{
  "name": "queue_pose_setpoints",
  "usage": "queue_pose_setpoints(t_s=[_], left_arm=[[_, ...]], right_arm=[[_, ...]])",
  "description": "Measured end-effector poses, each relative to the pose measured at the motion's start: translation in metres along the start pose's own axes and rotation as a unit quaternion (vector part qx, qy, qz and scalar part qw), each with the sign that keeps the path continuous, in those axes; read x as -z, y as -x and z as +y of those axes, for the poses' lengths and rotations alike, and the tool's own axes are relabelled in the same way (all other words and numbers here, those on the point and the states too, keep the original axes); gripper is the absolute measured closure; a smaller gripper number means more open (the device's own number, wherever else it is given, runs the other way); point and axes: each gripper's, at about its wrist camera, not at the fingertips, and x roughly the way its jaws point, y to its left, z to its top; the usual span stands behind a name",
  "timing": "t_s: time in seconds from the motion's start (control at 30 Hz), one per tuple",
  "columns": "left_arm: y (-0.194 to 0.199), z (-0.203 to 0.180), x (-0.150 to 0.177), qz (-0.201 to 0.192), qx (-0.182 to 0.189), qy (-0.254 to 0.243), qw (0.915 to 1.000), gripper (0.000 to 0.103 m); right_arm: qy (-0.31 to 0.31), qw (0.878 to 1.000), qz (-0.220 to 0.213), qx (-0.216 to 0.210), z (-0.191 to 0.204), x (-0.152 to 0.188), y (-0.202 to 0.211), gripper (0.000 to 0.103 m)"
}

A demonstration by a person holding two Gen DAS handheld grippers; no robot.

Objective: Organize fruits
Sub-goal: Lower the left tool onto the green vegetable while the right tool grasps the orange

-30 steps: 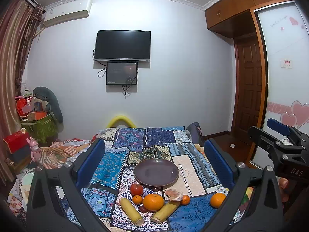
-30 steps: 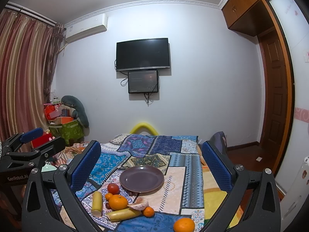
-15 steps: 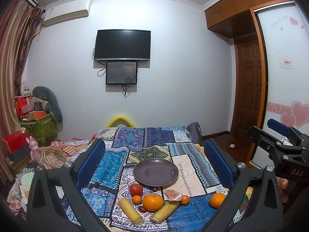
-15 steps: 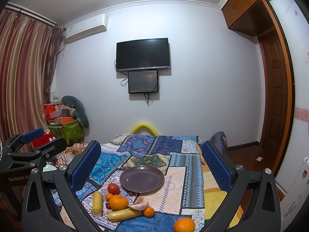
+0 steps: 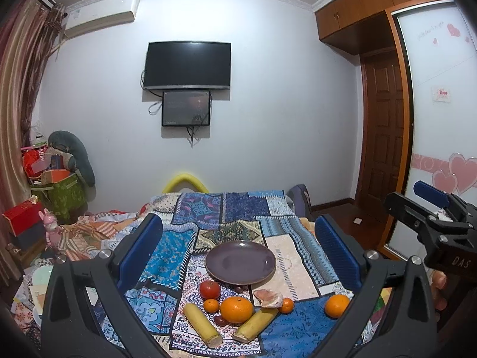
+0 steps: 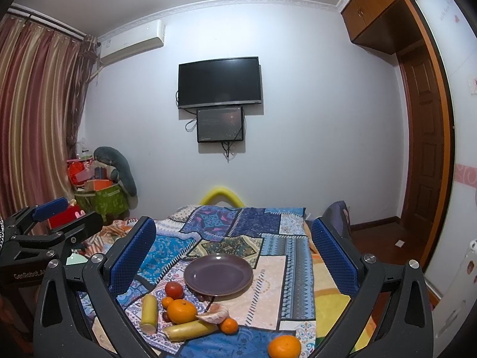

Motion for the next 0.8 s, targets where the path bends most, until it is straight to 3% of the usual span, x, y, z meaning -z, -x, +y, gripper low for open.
queue_pose_setpoints(t_s=[0.33,0.43,0.5,0.67,0.8], left_arm=[[-0.049,0.032,0.023,0.076,-0.014,0.007,0.9970,0.000],[-0.069,0.044,0.036,0.109,-0.024,0.005,0.9937,0.006],[-0.085,0.053,0.046,0.139,-0.025,0.008,0.9900,0.017],[-0.122,0.072,0.074,0.218,-0.018,0.019,0.9755,0.027],[-0.147,0.081,0.097,0.281,-0.012,0.017,0.9595,0.034]], right_arm=[[0.007,0.997,0.078,0.014,-0.017,0.025,-0.030,0.000],[0.003,0.993,0.113,0.020,-0.030,0.039,-0.042,0.001],[-0.010,0.991,0.135,0.013,-0.039,0.047,-0.048,0.004],[-0.023,0.980,0.196,0.015,-0.060,0.068,-0.063,0.022],[-0.043,0.965,0.259,0.005,-0.080,0.091,-0.078,0.035]])
